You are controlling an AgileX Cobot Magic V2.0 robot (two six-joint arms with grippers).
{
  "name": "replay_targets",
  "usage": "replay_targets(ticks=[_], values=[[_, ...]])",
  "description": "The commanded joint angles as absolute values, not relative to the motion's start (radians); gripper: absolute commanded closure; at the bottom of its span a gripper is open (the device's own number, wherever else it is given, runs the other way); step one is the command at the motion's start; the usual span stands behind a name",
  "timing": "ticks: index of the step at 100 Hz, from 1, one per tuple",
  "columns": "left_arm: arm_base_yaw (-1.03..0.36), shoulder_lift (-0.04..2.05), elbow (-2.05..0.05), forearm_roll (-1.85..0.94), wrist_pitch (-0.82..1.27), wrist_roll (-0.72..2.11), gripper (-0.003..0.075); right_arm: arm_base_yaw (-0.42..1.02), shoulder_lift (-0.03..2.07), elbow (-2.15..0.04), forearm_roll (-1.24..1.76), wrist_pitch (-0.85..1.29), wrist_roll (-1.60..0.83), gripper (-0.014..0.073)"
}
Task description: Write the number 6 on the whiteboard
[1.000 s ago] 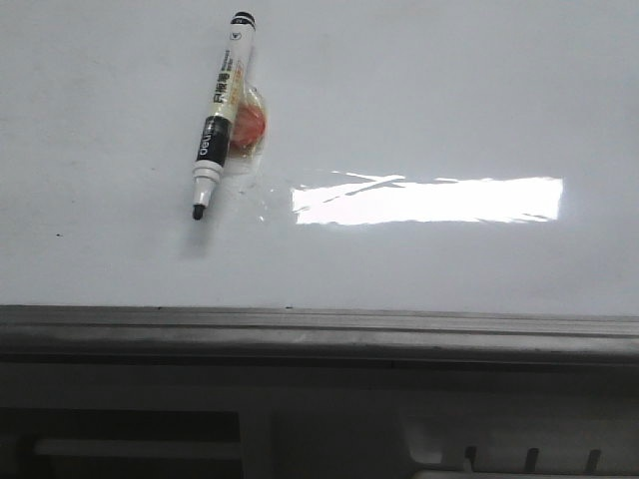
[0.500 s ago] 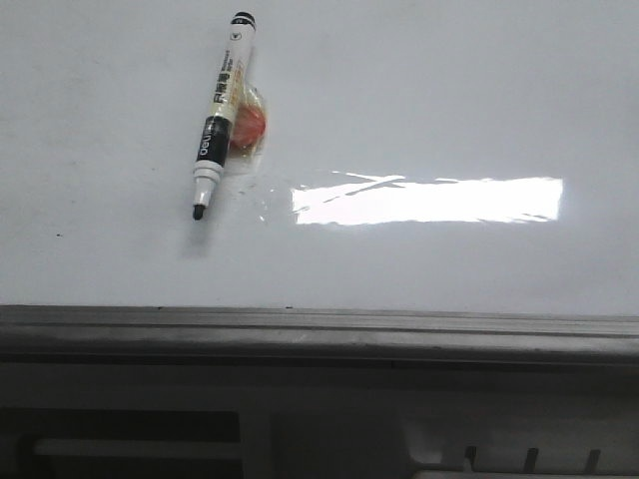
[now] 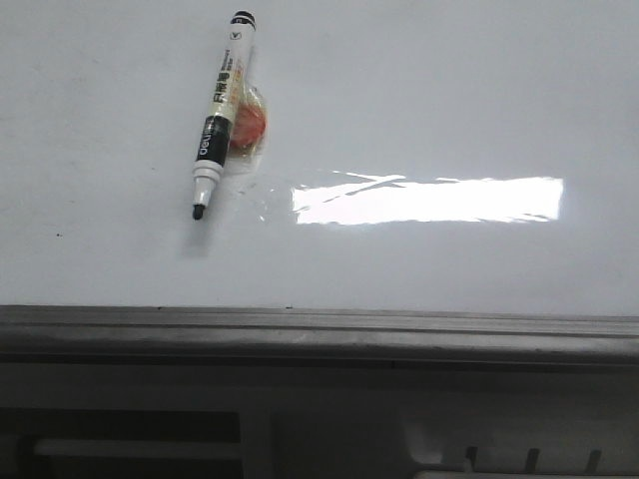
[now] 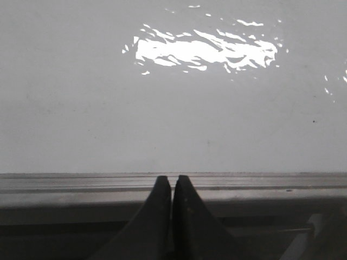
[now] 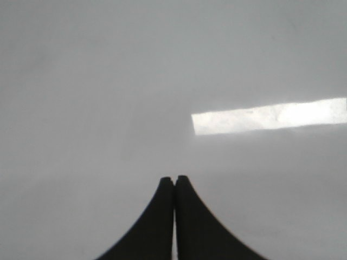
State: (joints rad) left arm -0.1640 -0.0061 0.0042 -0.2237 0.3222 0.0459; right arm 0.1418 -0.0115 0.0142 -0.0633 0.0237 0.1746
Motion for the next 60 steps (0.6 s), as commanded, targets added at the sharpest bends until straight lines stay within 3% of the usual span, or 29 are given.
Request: replay_targets(ticks=[1, 6, 19, 35, 48, 60], values=[[-0.164, -0.036, 0.048, -0.398, 0.154, 0.037, 0.0739, 0.14, -0.031, 0.04, 0.066, -0.11, 0.172, 0.0657], [-0.164, -0.036, 0.048, -0.614, 0.084, 0.037, 0.0739, 0.14, -0.031, 0.04, 0.152, -0.114, 0.172, 0.0657], [-0.164, -0.036, 0.048, -0.843, -0.048, 0.037, 0.0739, 0.14, -0.031, 0.036, 0.227, -0.111, 0.172, 0.0657], [-0.164, -0.036, 0.034, -1.195, -0.045, 0.042, 0.0739, 0.14, -0.031, -0.059, 0.302, -0.056, 0.172, 0.0657], [-0.168, -0.024, -0.074, -1.025, 0.089, 0.101, 0.0739, 0.14, -0.018, -0.214, 0.277, 0.218, 0.151, 0.0657], [-0.168, 0.083, -0.239, -0.743, 0.301, 0.11, 0.0739, 0.14, 0.044, -0.355, 0.272, 0.468, -0.022, 0.0641]])
